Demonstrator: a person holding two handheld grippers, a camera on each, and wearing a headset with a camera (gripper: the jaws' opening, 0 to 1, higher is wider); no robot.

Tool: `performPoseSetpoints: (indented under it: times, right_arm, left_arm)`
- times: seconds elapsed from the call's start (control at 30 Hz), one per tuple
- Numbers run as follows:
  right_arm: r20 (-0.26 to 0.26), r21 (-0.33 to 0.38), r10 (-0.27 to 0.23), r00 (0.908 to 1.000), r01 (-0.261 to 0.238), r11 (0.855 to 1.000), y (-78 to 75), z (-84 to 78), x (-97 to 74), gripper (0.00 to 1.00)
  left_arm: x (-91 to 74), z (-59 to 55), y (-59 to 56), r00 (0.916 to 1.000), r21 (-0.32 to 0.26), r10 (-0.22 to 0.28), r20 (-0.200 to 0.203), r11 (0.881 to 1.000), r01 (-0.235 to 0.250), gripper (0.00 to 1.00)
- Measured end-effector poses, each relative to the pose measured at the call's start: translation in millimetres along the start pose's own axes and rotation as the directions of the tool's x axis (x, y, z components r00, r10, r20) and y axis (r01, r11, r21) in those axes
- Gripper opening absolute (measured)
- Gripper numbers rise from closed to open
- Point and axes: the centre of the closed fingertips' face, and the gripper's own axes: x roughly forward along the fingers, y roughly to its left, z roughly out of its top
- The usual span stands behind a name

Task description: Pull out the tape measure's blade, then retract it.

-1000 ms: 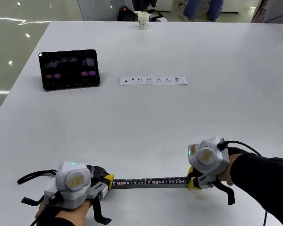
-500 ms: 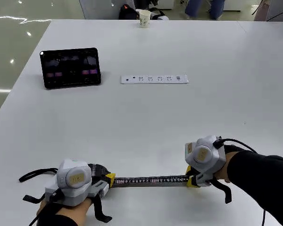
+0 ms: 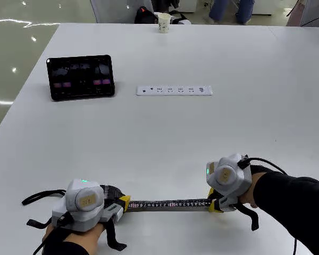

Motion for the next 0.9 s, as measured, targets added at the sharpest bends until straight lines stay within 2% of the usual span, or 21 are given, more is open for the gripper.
performPoseSetpoints:
  times: [0.4, 0.67, 0.9]
  right_arm:
    - [-0.002, 0.004, -0.006, 1.0, 0.006, 1.0, 1.1, 2.1, 0.7, 0.11]
    - [0.035, -0.005, -0.008, 0.9994, 0.009, 1.0, 0.9, 6.9, 1.7, 0.11]
    - [0.005, -0.011, -0.003, 1.0, 0.003, 1.0, 1.6, 10.6, 2.9, 0.11]
  left_arm:
    - [0.6, -0.4, 0.0, 1.0, -0.001, -0.002, -0.005, 1.0, 0.002, 0.61]
    - [0.7, -0.6, 0.3, 1.0, -0.002, -0.004, -0.003, 1.0, 0.004, 0.61]
    - [0.8, -0.6, 0.5, 1.0, -0.001, -0.005, -0.007, 1.0, 0.005, 0.61]
